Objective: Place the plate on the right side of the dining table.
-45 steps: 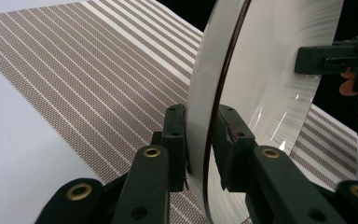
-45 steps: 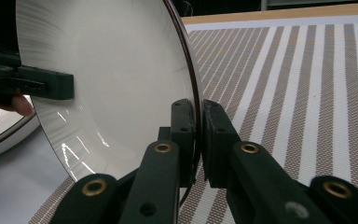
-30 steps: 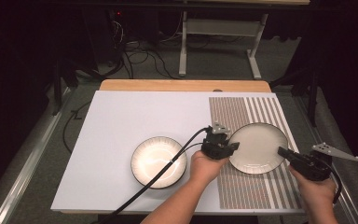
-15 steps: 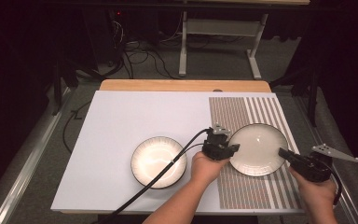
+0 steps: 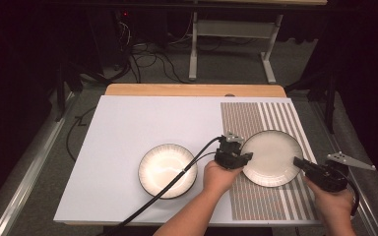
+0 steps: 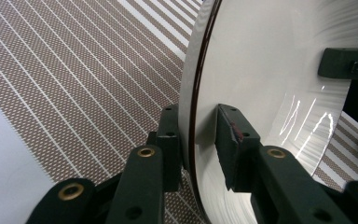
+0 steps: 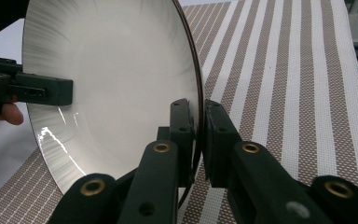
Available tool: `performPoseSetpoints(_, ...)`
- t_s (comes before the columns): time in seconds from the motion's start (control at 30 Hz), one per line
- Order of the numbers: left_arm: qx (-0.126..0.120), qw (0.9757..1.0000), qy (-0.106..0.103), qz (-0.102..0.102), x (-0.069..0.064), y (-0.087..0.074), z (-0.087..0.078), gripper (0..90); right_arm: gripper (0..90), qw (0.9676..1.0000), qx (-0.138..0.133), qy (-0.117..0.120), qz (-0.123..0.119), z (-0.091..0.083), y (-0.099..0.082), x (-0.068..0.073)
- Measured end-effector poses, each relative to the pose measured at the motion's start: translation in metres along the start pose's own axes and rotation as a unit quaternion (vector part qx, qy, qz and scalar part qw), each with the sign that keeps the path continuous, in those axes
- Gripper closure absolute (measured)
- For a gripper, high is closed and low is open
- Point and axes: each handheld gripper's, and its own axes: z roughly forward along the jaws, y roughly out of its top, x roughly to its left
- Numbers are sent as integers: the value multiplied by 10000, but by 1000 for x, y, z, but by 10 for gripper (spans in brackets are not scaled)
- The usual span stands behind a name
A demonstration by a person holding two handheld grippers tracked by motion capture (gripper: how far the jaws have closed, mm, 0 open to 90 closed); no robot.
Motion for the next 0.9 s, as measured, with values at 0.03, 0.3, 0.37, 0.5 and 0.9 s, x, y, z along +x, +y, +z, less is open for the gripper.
performPoseSetpoints(0.03,19,10000,17,6,0,1,1,714,857,10000,11,-12,8,0,0,0)
performPoseSetpoints(0.3,16,9996,270,111,-7,2,1,670,862,10000,-8,0,-1,-1,0,0)
performPoseSetpoints(0.37,17,9995,290,145,-8,2,-1,615,865,10000,-24,24,-29,-2,0,1)
performPoseSetpoints(0.5,-275,9984,364,349,-8,6,-17,546,856,9999,12,-61,-89,-1,1,2)
performPoseSetpoints(0.9,-768,9937,350,743,4,-3,-80,310,838,9994,143,-323,-42,2,-1,3)
